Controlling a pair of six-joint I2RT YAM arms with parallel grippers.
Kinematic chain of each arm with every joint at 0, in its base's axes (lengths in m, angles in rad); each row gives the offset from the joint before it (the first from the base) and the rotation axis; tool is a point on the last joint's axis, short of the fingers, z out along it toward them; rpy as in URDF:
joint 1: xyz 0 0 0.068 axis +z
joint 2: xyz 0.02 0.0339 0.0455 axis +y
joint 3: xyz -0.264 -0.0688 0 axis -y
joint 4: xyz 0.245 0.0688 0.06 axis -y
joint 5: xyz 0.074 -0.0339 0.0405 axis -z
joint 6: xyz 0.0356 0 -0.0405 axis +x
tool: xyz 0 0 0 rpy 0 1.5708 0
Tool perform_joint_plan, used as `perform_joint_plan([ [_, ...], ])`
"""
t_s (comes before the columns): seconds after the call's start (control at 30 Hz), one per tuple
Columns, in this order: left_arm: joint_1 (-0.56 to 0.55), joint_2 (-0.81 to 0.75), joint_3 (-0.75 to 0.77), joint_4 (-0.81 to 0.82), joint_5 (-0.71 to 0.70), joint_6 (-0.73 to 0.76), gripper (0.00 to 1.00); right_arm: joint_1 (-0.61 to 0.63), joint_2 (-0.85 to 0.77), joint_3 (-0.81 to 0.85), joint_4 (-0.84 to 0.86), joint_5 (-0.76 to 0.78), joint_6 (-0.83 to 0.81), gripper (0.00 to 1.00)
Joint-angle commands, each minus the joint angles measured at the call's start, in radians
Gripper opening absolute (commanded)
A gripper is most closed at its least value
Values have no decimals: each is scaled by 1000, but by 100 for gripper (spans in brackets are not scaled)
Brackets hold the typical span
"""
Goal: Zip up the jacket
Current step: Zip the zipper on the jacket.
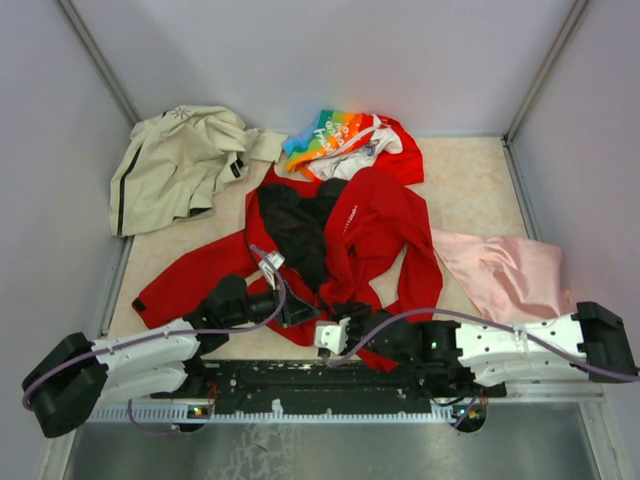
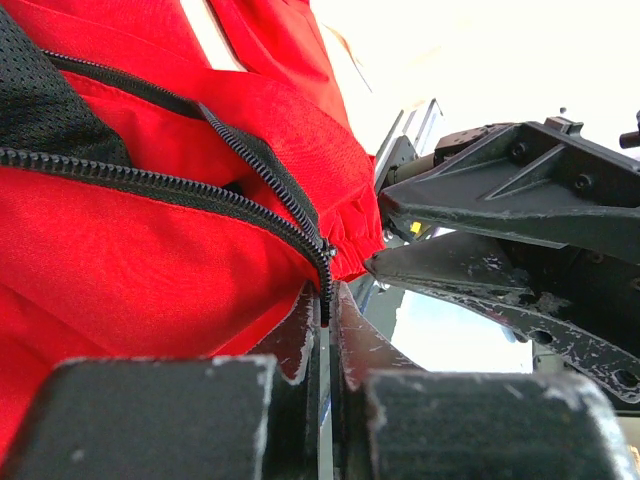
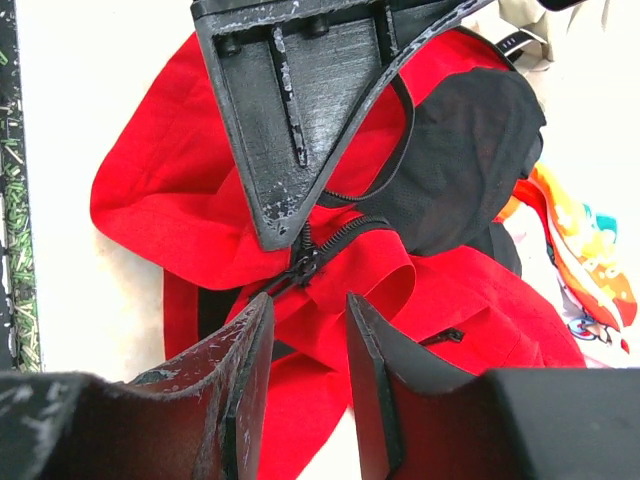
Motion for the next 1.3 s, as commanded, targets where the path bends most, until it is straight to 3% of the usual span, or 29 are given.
perform_joint_plan([
  [0.0, 1, -14, -2, 13, 13, 11, 0, 15, 4, -26, 64, 15, -2, 36],
  [0.63, 0, -9, 6, 20, 27, 5, 0, 15, 81, -105, 304, 60, -8, 35],
  [1.0, 1, -1, 9, 26, 31, 7, 0, 16, 34, -111, 315, 106, -8, 7],
  [1.27, 1, 1, 7, 32, 36, 3, 0, 14, 65, -130, 340, 112, -6, 10],
])
